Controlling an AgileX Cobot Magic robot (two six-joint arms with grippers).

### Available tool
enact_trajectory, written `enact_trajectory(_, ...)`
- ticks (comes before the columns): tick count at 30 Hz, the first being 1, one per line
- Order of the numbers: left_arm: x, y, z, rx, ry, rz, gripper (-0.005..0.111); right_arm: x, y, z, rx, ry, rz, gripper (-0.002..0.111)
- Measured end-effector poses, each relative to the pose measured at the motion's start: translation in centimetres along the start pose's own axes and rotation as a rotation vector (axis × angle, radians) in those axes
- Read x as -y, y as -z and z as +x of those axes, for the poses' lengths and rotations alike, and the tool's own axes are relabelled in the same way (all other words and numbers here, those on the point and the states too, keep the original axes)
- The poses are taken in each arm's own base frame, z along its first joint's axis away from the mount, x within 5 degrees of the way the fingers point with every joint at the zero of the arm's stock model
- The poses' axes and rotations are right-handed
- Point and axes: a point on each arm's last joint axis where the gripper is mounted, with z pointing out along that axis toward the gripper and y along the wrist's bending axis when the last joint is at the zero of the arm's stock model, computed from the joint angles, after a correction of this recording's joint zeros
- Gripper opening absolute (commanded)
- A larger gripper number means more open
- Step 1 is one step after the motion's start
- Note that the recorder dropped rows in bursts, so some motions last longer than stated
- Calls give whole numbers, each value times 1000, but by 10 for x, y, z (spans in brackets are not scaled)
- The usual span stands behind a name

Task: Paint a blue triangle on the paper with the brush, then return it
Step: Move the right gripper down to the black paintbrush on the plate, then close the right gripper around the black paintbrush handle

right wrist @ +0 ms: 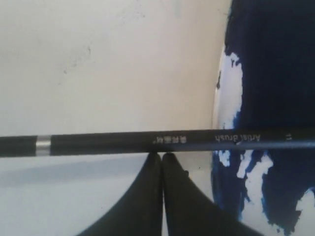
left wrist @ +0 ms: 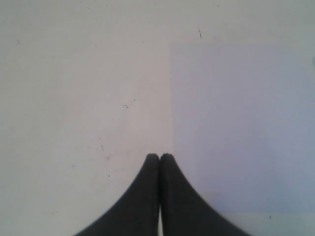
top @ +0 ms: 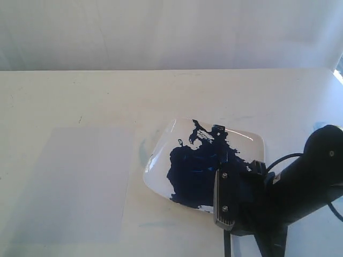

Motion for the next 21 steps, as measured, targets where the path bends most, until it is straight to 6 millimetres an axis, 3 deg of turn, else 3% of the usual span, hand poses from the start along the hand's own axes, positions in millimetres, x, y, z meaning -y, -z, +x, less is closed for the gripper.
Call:
enact_trajectory(12,0,0,0,0,0,0,0,-6,-5,-28,45,153,114,0)
enact_trajectory(21,0,0,0,0,0,0,0,-7,28,-60,77,568,172,0)
